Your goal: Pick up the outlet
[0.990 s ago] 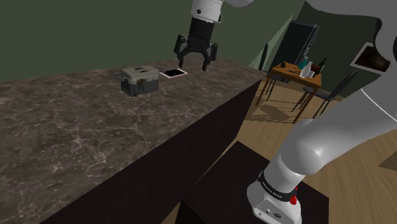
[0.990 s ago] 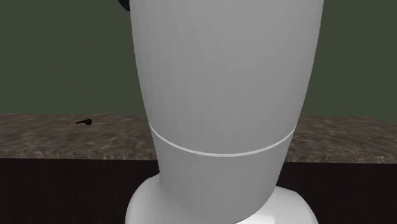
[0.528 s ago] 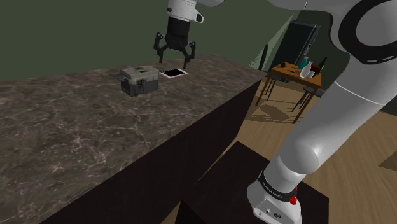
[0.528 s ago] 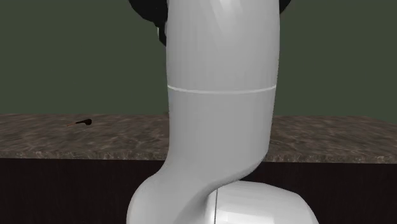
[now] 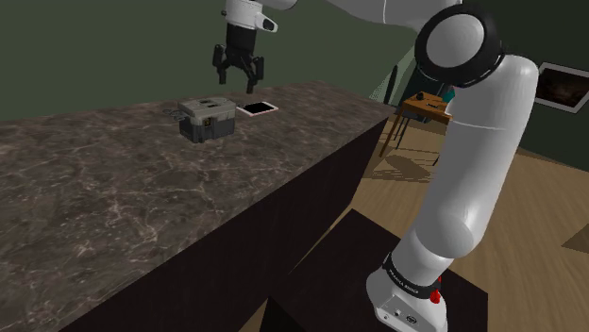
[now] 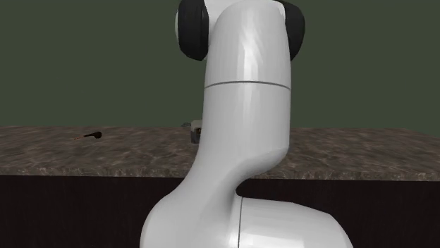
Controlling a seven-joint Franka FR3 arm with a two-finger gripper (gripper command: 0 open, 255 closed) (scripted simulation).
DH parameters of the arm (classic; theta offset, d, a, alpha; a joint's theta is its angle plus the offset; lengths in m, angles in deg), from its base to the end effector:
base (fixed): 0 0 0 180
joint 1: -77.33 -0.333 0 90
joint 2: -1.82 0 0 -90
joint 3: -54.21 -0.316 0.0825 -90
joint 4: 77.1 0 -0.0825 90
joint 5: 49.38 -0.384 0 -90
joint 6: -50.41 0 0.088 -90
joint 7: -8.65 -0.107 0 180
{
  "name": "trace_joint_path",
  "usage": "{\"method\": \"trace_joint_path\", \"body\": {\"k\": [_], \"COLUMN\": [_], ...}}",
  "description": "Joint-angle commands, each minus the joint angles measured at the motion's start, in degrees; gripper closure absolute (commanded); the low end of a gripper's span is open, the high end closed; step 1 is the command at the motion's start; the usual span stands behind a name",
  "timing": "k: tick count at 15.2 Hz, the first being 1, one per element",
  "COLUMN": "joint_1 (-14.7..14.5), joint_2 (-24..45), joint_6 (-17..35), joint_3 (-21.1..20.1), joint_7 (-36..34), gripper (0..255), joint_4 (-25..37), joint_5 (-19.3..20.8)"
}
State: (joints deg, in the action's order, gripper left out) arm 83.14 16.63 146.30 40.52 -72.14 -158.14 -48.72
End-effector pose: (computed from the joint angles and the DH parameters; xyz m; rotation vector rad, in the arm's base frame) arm 0.6340 0.0680 0.5574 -2.4877 1.8508 0.0443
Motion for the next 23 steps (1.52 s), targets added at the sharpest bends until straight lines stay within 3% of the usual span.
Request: {"method": "trace_joint_path", "body": {"k": [1,3,4,13,14,23], "joint_1": [-0.5,-0.99,-1.05,-0.57,-0.57,-0.57], "joint_2": [5.04,10.38,10.88,9.59,9.6,9.59], "joint_6": [-1.69,-3.98,-4.21,2.36,2.34,2.36], "joint_3": [0.89,2.05,2.2,2.26,2.26,2.26], "joint_7": [-5.16,-9.56,-9.93,-9.73,-9.72,-9.73], "gripper": [0,0,0,0,255,255], "joint_4": [6.56,14.05,14.77,6.92,6.94,6.92], "joint_5": [0.91,1.53,1.55,1.32,1.31,1.32]}}
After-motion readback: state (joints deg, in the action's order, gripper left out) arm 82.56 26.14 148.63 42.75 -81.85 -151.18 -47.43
